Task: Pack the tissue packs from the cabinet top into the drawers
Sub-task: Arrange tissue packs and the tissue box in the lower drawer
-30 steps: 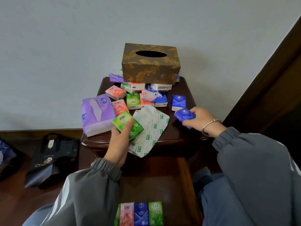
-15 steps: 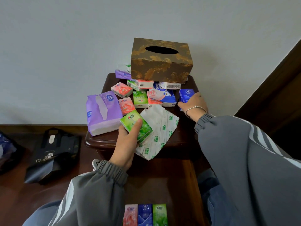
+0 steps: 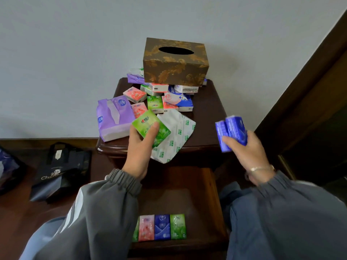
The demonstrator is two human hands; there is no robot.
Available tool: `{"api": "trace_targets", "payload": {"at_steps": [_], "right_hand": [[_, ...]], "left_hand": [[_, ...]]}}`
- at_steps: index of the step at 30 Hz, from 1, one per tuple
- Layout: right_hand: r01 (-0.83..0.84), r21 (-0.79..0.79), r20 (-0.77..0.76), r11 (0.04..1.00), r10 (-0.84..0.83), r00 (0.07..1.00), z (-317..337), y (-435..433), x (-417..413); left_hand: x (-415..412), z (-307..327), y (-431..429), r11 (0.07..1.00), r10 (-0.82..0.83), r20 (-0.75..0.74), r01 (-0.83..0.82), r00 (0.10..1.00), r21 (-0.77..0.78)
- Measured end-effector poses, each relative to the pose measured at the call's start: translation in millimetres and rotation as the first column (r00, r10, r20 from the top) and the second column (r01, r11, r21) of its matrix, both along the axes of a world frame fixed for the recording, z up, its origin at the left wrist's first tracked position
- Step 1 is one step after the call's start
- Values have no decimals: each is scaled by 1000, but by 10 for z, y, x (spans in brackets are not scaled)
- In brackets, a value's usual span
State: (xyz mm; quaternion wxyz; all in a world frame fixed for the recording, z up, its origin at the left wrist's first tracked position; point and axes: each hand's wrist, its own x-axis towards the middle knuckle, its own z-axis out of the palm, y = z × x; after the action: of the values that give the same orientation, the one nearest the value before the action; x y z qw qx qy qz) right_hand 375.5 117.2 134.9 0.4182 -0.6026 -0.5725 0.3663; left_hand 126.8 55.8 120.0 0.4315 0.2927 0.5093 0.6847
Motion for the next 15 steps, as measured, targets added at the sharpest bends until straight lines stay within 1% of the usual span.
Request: {"api": "trace_targets", "payload": {"at_steps": [3,6,9,12,15], "right_hand": [[-150,-124,-4,981,151,989,-137,-570,229],[-220,-297,77,929,253,964,-488,-951,275],[-228,-459,217,859,358,908,-921,-1112,174],[-188,-534,395,824,441,806,-1255,-1083,14],[-157,-571,518,806,502,693,-1524,-1011,-177]], "left_hand": [[23,142,-269,996,-51,-44,54,998,67],[10,95,-637,995,-91,-84,94,992,34],[21,-136,-1027,989,-134,-132,124,982,-83],[90,-563,-1322,977,-90,-17,86,996,-194],[159,-985,-1462,939,9,37,5,999,-345]]}}
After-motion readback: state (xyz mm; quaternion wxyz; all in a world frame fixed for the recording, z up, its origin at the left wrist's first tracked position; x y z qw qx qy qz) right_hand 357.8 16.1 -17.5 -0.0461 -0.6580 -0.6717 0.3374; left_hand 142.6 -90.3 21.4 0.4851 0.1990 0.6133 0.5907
